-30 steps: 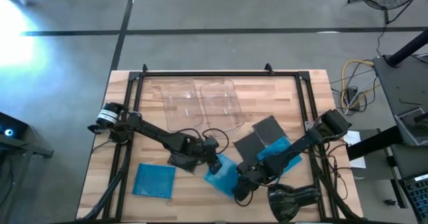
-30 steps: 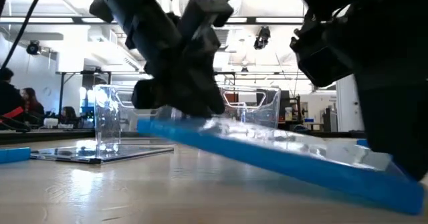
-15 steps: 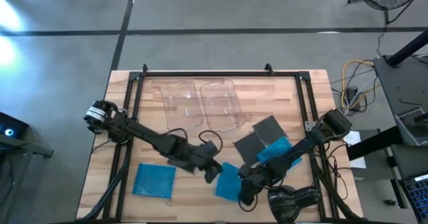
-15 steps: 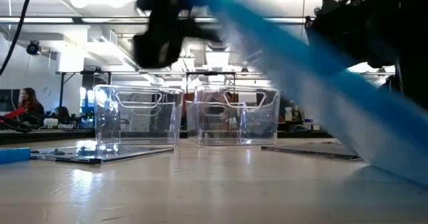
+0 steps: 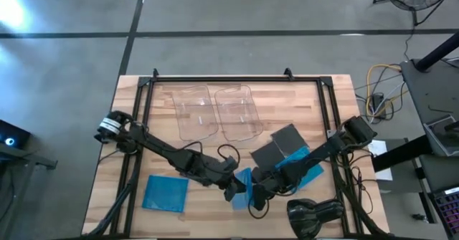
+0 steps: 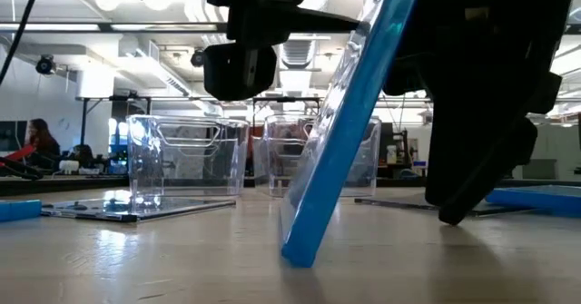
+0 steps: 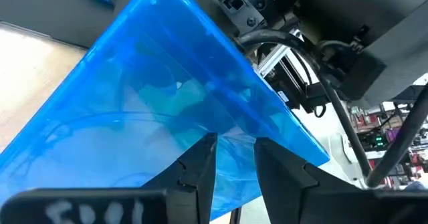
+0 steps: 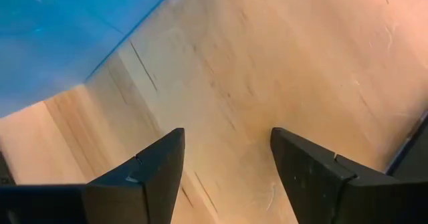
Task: Pick & place jewel cases by type
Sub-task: Put the middle blue CD case into the right transparent bin
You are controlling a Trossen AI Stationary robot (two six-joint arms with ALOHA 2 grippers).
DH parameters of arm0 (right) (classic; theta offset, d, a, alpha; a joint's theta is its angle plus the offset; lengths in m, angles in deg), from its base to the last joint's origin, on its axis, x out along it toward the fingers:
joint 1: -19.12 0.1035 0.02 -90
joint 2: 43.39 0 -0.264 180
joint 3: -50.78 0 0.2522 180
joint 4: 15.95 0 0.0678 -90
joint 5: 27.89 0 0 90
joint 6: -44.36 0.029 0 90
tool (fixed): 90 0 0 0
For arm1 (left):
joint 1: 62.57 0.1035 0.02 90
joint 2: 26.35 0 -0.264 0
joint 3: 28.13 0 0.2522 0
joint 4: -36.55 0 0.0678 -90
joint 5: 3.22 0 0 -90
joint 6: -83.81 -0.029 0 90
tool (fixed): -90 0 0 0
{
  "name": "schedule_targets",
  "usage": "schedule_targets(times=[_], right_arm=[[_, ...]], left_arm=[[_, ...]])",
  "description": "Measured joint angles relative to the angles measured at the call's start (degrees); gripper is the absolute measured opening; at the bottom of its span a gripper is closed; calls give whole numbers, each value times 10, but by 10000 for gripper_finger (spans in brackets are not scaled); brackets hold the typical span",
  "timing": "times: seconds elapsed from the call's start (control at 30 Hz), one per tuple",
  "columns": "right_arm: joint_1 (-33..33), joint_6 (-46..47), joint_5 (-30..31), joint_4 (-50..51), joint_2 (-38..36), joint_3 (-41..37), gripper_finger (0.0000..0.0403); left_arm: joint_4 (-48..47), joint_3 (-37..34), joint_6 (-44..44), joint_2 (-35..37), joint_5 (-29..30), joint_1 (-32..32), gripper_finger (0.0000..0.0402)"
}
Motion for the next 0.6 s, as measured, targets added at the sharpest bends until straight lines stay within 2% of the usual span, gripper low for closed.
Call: schedule_targets(times=[0.13, 0.33, 0.47, 0.6], right_arm=[[4, 3, -3, -1, -10, 0, 221], [6, -19, 20, -10, -50, 3, 221], [1, -30, 25, -8, -74, 2, 221], [-8, -19, 20, -7, -92, 2, 221]], left_arm=[[-33, 0, -15, 7, 0, -3, 90], [-187, -7, -47, 8, 3, -27, 90], [-168, -25, -44, -2, 4, -36, 90], [-103, -40, -38, -13, 29, -34, 90]])
